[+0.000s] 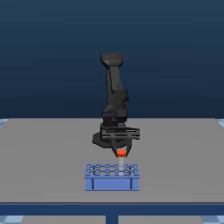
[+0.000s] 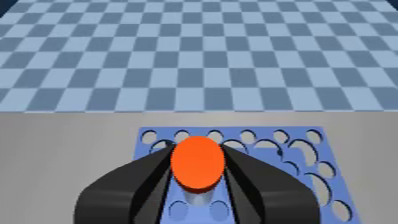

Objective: Pick up the centrifuge tube on the rack

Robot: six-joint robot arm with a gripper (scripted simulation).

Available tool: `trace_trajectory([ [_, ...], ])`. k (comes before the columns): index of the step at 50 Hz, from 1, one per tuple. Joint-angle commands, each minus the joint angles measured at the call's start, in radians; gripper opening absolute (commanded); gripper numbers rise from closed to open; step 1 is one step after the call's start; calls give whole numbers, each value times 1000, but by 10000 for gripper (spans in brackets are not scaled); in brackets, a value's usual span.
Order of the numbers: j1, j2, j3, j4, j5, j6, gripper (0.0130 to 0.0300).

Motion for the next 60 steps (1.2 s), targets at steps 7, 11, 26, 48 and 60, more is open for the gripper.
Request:
trace_trajectory([
  [7, 0, -22, -12, 75, 30, -81, 130],
  [11, 0, -28, -15, 97, 37, -103, 130],
  [26, 0, -61, -35, 268, 76, -278, 130],
  [48, 0, -103, -66, 617, 114, -632, 130],
  [60, 0, -120, -81, 814, 122, -832, 130],
])
